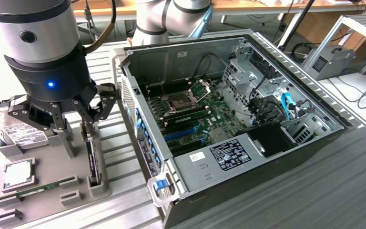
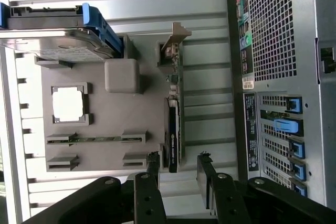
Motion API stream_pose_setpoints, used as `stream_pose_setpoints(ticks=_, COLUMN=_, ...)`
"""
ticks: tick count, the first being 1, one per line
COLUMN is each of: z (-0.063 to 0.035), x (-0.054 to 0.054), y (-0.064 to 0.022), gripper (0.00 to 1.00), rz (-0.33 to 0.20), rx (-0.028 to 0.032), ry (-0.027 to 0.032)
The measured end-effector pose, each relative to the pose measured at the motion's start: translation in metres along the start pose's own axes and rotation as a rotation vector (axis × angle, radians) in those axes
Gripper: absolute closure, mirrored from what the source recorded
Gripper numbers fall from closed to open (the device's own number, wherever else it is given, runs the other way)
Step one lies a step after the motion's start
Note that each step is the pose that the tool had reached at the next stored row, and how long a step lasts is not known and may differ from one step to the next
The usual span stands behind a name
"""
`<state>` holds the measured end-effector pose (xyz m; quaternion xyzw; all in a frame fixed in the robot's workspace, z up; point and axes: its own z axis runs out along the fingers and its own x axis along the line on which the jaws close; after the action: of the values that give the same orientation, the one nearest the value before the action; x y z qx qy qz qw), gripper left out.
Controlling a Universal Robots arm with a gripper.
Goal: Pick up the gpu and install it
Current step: 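Pick up the gpu and move the gpu toward the slot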
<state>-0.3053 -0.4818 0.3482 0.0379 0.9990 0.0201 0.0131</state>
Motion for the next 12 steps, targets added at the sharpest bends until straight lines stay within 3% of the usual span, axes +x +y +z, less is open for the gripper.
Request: stream_pose_setpoints(ticks=12, z=0.0042, x=0.0018, y=-0.0003, gripper=0.58, rz=0.000, rx=0.0000, ry=-0.0001)
